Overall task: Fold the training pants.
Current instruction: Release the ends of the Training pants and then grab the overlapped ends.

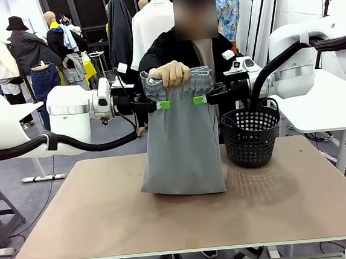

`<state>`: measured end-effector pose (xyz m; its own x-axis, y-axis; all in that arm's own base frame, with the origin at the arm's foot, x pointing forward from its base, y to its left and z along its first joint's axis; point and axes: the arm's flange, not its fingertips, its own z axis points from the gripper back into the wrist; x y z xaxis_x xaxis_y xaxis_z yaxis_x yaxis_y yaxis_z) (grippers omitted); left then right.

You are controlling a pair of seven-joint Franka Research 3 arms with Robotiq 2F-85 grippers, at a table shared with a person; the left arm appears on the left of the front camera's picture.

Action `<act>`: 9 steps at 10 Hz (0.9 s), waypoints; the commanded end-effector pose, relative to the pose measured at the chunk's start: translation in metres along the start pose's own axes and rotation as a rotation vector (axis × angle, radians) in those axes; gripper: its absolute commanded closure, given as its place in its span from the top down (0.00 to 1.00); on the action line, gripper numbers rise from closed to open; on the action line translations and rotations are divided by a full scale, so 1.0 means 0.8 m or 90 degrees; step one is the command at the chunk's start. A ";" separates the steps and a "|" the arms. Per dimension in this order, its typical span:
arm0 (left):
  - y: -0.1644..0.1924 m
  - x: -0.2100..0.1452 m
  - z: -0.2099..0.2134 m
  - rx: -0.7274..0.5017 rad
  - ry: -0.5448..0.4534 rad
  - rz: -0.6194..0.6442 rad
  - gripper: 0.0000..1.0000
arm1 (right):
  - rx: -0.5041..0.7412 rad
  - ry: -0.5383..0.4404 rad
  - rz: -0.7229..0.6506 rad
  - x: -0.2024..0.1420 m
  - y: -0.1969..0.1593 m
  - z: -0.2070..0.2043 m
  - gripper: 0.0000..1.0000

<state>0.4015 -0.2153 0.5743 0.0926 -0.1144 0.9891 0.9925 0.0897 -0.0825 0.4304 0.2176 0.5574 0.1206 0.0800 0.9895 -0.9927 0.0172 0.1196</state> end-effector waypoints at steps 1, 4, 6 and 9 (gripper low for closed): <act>-0.010 -0.005 0.015 0.034 -0.019 -0.008 1.00 | -0.021 0.014 0.021 0.002 0.002 0.008 1.00; -0.023 -0.009 0.032 0.071 -0.019 -0.008 1.00 | -0.046 0.015 0.021 0.005 0.005 0.023 1.00; -0.030 -0.007 0.041 0.095 -0.026 -0.019 1.00 | -0.072 0.012 0.033 0.005 0.010 0.035 1.00; -0.040 -0.003 0.041 0.119 -0.030 -0.046 1.00 | -0.115 0.012 0.051 0.003 0.020 0.045 1.00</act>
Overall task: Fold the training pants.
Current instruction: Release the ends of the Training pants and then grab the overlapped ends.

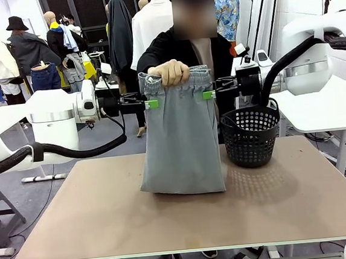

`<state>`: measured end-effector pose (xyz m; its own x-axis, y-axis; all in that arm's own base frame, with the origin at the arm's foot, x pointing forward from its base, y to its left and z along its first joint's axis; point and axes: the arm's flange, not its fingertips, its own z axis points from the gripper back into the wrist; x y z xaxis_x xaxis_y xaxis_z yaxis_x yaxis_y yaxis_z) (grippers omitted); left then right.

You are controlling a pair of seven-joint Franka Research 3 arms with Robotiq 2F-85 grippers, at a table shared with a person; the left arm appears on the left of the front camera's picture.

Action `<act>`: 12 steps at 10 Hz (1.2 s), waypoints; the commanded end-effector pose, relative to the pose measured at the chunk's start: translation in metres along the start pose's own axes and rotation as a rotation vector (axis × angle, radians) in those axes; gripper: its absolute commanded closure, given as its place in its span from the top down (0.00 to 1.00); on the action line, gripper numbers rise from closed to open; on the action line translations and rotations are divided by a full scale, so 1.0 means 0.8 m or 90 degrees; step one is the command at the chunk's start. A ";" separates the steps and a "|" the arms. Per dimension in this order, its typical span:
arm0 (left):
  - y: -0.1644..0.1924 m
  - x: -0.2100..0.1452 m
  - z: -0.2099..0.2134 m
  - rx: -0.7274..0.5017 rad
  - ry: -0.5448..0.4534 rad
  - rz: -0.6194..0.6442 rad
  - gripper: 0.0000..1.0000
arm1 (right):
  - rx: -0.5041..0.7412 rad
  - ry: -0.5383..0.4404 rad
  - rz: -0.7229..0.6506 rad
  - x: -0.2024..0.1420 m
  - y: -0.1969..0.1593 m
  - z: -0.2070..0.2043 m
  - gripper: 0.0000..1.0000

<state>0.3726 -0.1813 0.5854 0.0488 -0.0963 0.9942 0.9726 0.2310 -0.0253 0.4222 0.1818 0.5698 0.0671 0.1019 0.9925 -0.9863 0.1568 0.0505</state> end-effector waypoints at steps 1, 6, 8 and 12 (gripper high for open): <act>-0.012 -0.007 -0.004 0.032 -0.015 -0.026 1.00 | -0.030 -0.004 0.019 -0.007 0.011 0.002 1.00; -0.020 -0.005 0.000 0.106 0.026 -0.060 1.00 | -0.081 -0.026 0.026 -0.009 0.014 -0.001 1.00; -0.021 -0.002 0.005 0.135 0.030 -0.074 1.00 | -0.096 -0.031 0.023 -0.009 0.013 0.000 1.00; -0.018 0.002 0.014 0.198 0.001 -0.091 1.00 | -0.134 -0.023 0.028 -0.005 0.016 0.010 1.00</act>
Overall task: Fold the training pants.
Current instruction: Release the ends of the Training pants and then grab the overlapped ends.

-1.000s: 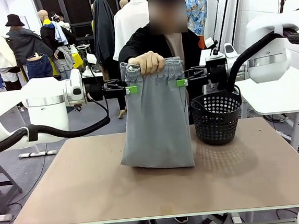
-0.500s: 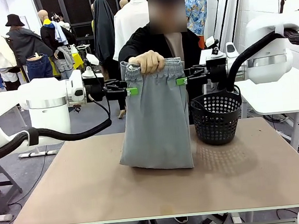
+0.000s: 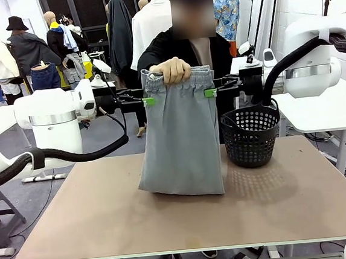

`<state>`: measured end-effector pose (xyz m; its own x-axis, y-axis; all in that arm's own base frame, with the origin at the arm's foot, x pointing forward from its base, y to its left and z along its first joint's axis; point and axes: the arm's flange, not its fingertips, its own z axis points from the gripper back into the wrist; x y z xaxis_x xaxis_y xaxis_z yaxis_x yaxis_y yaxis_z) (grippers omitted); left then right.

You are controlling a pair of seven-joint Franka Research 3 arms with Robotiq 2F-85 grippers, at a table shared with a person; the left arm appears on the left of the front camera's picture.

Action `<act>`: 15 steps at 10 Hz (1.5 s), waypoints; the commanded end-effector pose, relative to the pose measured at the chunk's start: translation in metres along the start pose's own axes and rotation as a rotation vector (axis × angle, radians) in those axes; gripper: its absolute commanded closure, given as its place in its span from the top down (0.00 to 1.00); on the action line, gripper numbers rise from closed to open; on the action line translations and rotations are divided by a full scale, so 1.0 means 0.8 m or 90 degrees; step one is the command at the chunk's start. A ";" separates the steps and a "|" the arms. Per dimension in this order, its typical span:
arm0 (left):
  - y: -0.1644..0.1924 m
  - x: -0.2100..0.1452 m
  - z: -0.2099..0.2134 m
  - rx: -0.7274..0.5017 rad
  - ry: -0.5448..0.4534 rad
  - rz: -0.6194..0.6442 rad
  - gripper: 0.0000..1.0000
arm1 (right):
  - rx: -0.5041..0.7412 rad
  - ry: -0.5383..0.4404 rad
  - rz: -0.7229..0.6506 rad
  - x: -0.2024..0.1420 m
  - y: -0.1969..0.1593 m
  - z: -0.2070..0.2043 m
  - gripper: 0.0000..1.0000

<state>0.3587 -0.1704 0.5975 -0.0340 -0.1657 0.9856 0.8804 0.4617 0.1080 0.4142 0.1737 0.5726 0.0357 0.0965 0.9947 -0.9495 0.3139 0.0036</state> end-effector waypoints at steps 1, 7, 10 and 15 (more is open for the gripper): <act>-0.003 -0.010 -0.003 0.043 -0.029 -0.026 1.00 | -0.039 -0.012 0.011 -0.006 0.007 0.001 1.00; 0.009 -0.012 -0.017 0.013 -0.022 -0.052 1.00 | -0.069 -0.022 0.023 -0.005 0.005 0.004 1.00; 0.009 -0.011 -0.020 0.031 -0.016 -0.093 1.00 | -0.061 -0.025 0.031 -0.006 0.001 0.004 1.00; 0.020 -0.010 -0.034 -0.062 -0.037 -0.068 1.00 | 0.038 -0.048 0.009 -0.018 -0.018 0.010 1.00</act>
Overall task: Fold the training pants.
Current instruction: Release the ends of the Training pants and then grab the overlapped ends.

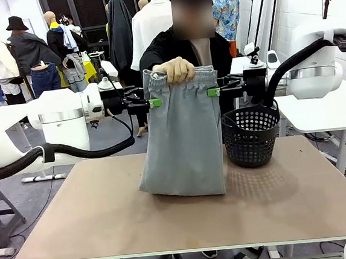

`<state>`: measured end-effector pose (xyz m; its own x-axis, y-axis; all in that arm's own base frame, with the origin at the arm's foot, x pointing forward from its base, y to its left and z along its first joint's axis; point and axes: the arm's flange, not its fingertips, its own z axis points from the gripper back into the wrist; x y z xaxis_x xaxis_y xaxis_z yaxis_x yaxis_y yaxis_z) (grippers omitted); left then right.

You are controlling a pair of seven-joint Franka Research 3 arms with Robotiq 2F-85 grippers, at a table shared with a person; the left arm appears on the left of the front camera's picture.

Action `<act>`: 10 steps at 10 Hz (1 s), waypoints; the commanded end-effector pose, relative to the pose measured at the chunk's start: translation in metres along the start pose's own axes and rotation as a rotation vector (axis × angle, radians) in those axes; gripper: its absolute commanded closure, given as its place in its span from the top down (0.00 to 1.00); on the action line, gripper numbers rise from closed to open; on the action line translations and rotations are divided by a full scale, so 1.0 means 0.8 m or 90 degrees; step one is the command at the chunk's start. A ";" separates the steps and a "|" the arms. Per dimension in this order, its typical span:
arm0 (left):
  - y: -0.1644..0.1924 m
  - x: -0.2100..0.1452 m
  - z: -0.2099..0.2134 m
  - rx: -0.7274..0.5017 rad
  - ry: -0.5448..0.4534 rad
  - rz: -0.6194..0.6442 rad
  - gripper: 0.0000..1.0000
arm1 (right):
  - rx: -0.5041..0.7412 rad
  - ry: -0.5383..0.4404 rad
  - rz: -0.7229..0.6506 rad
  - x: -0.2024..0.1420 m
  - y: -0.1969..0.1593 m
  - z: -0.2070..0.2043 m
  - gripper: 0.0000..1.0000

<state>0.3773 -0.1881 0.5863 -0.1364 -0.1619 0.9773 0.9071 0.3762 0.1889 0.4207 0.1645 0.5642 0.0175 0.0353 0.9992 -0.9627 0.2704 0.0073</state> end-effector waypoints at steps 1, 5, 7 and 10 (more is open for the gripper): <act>0.013 -0.001 -0.005 -0.018 -0.005 -0.009 1.00 | 0.018 -0.003 0.008 -0.008 -0.008 0.003 1.00; 0.017 -0.003 -0.010 -0.071 -0.012 -0.002 1.00 | 0.078 0.008 -0.014 -0.011 -0.010 0.001 1.00; 0.019 -0.006 -0.011 -0.093 -0.010 0.002 1.00 | 0.101 0.009 -0.026 -0.011 -0.007 -0.006 1.00; 0.016 -0.007 -0.014 -0.120 -0.019 0.006 1.00 | 0.117 0.016 -0.036 -0.011 0.000 -0.018 1.00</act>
<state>0.3910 -0.1932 0.5786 -0.1325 -0.1361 0.9818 0.9599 0.2291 0.1613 0.4202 0.1747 0.5503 0.0579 0.0352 0.9977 -0.9919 0.1155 0.0534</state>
